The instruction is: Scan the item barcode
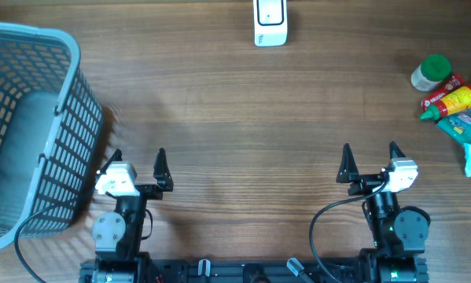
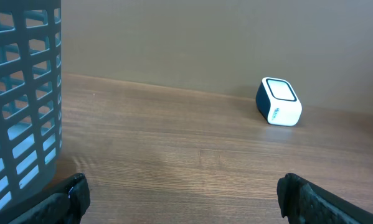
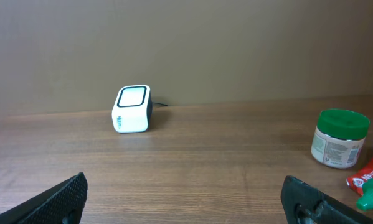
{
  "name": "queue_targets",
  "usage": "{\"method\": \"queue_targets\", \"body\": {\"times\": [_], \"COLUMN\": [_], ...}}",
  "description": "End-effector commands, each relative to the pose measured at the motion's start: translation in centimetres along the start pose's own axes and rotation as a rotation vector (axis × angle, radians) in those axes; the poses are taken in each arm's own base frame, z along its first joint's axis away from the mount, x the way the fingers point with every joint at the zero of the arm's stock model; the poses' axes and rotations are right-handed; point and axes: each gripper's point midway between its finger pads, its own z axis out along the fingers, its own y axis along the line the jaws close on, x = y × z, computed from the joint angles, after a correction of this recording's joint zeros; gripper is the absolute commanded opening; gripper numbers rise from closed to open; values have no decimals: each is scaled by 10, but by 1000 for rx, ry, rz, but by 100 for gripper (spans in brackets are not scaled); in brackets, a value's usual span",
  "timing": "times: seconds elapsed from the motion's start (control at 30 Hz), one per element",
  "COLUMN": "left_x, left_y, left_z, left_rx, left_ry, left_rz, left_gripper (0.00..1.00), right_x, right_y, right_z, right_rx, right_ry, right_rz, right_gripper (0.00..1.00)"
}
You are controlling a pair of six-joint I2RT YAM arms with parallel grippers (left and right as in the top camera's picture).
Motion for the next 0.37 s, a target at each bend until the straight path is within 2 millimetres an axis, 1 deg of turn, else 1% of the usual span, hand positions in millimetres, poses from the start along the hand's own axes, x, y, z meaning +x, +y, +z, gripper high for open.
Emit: {"method": "queue_targets", "body": {"times": [0.0, 0.33], "left_x": [1, 1], "left_y": [-4, -4], "left_z": [0, 0], "left_rx": [23, 23], "left_ry": [4, 4], "left_rz": [20, 20], "left_gripper": [100, 100], "right_x": [-3, -3], "right_y": [-3, -3], "right_z": [-1, -1], "right_rx": [18, 18], "right_ry": [-16, -16], "right_rz": [-9, -9], "right_gripper": [100, 100]}}
